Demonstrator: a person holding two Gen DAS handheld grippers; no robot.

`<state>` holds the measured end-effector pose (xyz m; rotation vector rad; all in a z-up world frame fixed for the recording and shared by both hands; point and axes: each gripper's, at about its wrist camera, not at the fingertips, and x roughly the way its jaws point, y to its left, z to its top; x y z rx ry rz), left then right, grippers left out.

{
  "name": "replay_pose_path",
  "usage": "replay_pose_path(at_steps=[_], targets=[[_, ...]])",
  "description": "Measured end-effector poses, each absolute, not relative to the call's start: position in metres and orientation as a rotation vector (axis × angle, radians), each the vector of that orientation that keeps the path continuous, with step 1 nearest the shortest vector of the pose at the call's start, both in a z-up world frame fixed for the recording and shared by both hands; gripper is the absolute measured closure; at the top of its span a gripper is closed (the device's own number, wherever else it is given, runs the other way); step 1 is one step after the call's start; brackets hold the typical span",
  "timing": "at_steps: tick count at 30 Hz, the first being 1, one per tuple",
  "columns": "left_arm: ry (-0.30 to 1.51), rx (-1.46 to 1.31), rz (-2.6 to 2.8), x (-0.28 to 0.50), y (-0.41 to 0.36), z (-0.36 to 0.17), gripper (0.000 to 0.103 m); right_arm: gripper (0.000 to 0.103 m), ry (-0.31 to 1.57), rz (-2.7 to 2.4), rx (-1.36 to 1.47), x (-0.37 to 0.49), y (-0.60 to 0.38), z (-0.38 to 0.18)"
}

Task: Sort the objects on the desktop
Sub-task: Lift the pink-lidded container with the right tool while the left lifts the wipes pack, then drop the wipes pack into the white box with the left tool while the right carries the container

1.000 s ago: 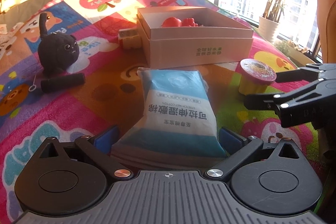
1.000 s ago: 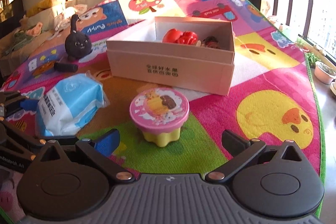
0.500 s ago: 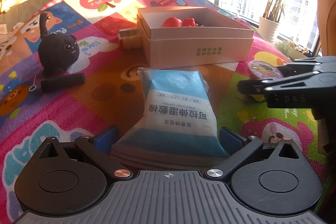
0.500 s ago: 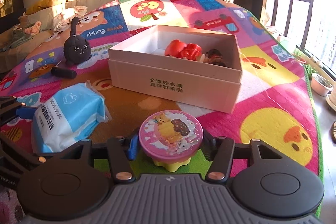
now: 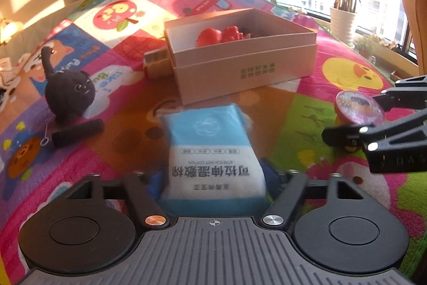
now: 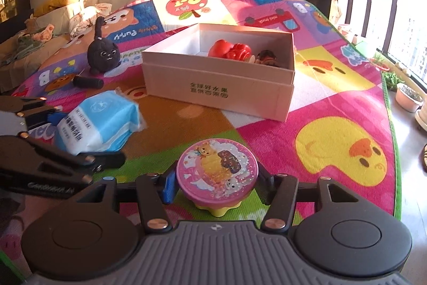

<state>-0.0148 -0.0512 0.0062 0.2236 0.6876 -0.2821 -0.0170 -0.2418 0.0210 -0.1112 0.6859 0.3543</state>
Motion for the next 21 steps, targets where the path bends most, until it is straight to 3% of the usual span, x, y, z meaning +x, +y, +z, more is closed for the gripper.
replay_pose_path(at_steps=[2,10,17,21], targets=[[0.683,0.229,-0.286,-0.020,-0.051,0.007,0.036,0.047,0.693,0.368,-0.108,-0.023,-0.242,0.022],[0.669,0.181,-0.318,-0.046,-0.042,0.020,0.039,0.047,0.667,0.353,-0.089,-0.036,-0.251,0.037],[0.392,0.167,-0.308,-0.019,-0.043,0.104,0.039,0.047,0.436,0.357,-0.005,-0.042,-0.288,0.122],[0.345,0.181,-0.336,0.034,-0.062,0.126,0.039,0.047,0.350,0.352,0.000,-0.035,-0.300,0.154]])
